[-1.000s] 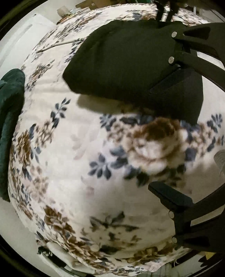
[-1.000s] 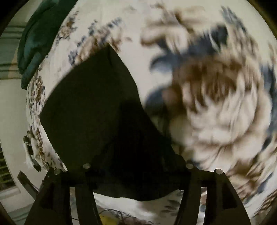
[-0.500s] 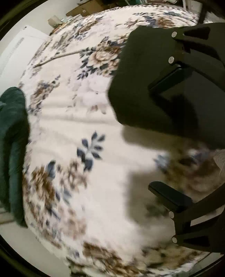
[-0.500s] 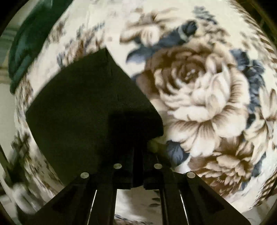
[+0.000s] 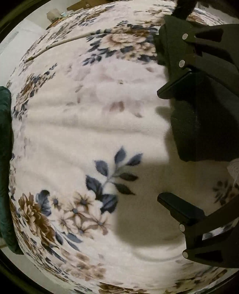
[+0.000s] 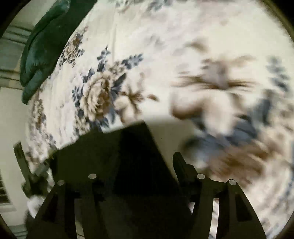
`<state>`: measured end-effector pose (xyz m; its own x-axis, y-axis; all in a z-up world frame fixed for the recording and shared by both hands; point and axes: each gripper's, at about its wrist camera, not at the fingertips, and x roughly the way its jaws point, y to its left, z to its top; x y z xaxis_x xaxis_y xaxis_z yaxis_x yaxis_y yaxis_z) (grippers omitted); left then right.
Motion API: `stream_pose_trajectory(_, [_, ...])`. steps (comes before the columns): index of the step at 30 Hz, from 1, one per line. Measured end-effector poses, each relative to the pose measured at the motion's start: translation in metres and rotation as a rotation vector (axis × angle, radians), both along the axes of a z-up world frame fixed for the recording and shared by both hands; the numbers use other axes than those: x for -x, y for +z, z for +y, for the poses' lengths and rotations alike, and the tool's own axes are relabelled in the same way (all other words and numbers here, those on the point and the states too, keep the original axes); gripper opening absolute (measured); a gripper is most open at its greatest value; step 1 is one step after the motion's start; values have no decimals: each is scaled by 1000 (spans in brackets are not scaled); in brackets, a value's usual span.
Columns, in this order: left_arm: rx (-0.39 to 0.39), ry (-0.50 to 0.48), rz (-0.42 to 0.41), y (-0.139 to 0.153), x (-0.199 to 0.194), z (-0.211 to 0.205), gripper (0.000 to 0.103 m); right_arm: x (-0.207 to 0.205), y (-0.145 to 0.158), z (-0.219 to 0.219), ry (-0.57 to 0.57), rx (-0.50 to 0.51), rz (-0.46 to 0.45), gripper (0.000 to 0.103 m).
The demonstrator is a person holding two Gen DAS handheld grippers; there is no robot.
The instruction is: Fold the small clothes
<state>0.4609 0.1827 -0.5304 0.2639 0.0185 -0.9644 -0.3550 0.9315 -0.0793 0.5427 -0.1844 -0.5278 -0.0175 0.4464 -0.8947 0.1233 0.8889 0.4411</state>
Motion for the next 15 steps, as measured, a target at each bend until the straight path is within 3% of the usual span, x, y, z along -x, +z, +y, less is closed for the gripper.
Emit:
stream_pose_trajectory(1, [-4,-5,1,-1,0,0,103,-4,-4,4,1,-11,1,36])
stream_pose_trajectory(2, [-10,-11,1,-1,0,0,103,-7,-5,12,18,32,-5,8])
stream_pose_trajectory(3, [-15,-15,0,-1,-1,-1,103,-11,3,22,55,91,-55,7])
stream_pose_trajectory(5, [-18,-20,-13,0,-1,-1,103,-14,4,33,75,196,-90,6])
stream_pose_trajectory(8, [-51,-24,-40,11,3,-3,103,-21,-8,29,37,174,-29,7])
stream_pose_trajectory(10, [-72,-22,-73,25,14,-3,103,-16,4,23,43,145,-36,9])
stream_pose_trajectory(12, [-86,-13,-121,42,32,-3,103,3,24,0,29,131,-30,31])
stream_pose_trajectory(14, [-100,-9,-138,53,57,-5,103,32,41,-23,8,105,-9,46])
stream_pose_trajectory(15, [-108,-5,-137,54,68,-5,103,50,49,-34,-1,92,5,46])
